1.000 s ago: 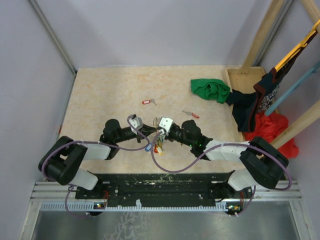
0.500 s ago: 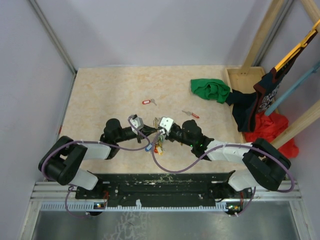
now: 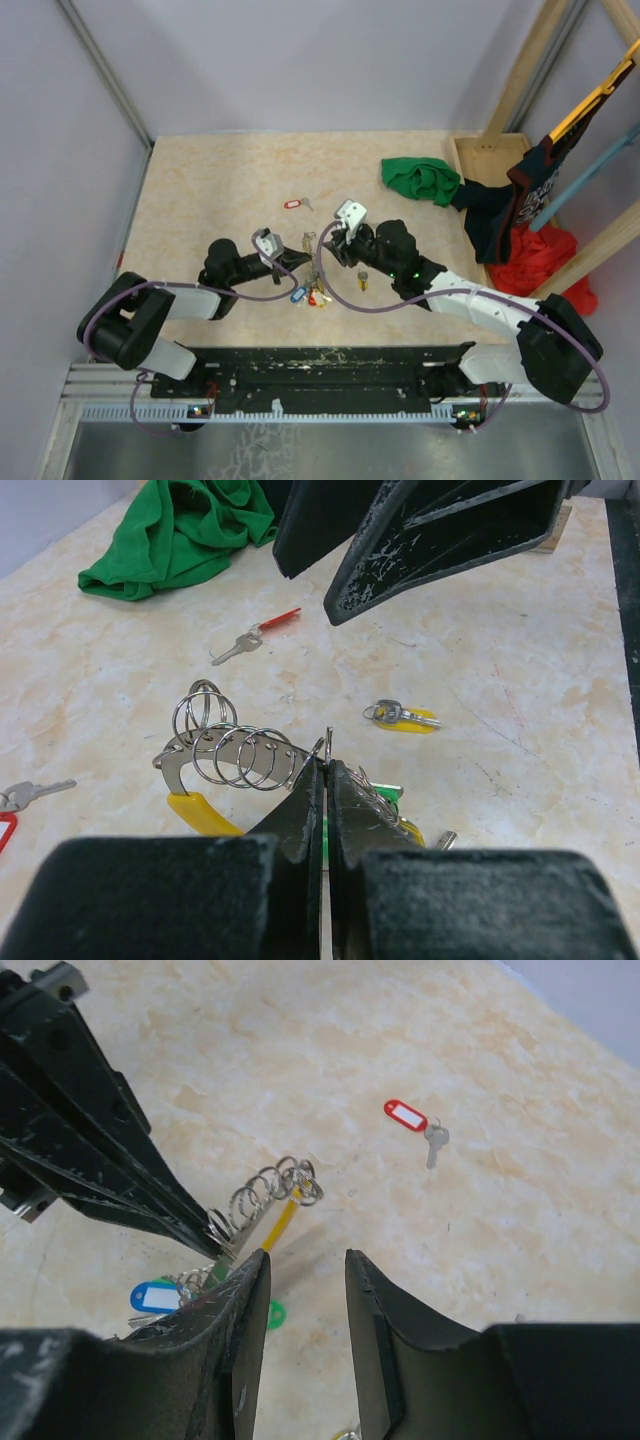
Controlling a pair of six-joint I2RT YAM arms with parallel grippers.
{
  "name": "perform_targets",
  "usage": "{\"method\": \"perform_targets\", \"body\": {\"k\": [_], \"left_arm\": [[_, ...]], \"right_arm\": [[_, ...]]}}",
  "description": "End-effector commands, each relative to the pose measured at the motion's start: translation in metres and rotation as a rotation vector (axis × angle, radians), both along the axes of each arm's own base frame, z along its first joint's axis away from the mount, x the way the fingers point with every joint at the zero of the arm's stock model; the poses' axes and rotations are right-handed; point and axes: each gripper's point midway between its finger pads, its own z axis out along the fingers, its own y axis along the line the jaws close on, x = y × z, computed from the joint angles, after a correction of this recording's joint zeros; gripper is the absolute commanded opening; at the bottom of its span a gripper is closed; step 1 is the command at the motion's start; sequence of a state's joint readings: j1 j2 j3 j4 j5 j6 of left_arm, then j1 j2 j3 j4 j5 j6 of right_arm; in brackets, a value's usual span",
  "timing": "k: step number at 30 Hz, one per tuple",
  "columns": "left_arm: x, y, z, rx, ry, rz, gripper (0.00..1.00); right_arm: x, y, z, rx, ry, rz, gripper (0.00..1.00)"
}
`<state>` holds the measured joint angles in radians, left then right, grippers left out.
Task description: Put the keys on the keyring
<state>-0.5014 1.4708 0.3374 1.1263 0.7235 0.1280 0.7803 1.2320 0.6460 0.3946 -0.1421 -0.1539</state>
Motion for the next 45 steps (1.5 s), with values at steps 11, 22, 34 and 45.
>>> {"method": "perform_targets", "body": {"k": [11, 22, 34, 45], "left_arm": [[0.005, 0.004, 0.012, -0.019, -0.053, 0.022, 0.00], [0.022, 0.005, -0.003, 0.076, 0.035, 0.073, 0.00], [0.055, 0.014, -0.035, 0.190, 0.212, 0.209, 0.00], [0.054, 0.014, -0.033, 0.190, 0.202, 0.202, 0.00]], "right_arm": [[0.003, -0.020, -0.017, -0.019, 0.168, -0.111, 0.37], [-0.020, -0.058, -0.077, -0.197, 0.533, -0.280, 0.40], [-0.015, -0.067, -0.104, -0.257, 0.628, -0.349, 0.41], [0.004, -0.078, -0.117, -0.304, 0.629, -0.443, 0.36]]}}
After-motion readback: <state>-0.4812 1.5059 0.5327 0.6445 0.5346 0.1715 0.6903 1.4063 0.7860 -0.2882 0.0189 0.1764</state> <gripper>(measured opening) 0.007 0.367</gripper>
